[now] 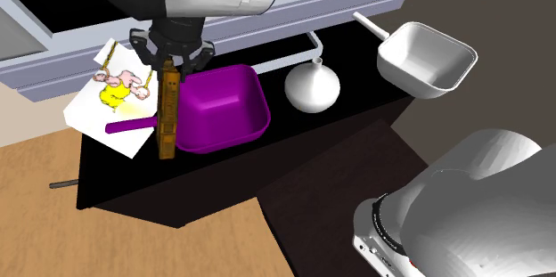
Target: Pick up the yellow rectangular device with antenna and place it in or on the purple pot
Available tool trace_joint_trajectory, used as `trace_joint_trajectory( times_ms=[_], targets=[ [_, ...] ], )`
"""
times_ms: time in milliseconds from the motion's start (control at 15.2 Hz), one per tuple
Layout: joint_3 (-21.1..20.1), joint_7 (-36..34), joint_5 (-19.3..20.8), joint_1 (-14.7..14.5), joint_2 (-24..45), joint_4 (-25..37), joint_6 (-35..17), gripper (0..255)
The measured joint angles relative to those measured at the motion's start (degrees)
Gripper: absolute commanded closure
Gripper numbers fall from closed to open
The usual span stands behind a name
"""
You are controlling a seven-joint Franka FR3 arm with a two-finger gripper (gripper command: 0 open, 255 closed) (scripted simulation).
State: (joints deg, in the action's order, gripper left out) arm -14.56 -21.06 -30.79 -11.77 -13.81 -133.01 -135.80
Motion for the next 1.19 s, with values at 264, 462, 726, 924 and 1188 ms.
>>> trace_joint_trajectory(
  times_ms=[264,462,726,924,1188],
  targets=[
    [-0.1,0.0,0.0,0.0,0.1,0.0,-0.2,255],
    [-0.1,0.0,0.0,-0.1,0.3,-0.1,-0.2,0],
    [-0.1,0.0,0.0,-0.1,0.2,-0.1,-0.2,0],
    [0.8,-0.5,0.6,0.4,-2.8,0.5,3.6,0],
    [1.8,-0.6,1.4,1.0,-4.6,1.7,6.9,0]
  ],
)
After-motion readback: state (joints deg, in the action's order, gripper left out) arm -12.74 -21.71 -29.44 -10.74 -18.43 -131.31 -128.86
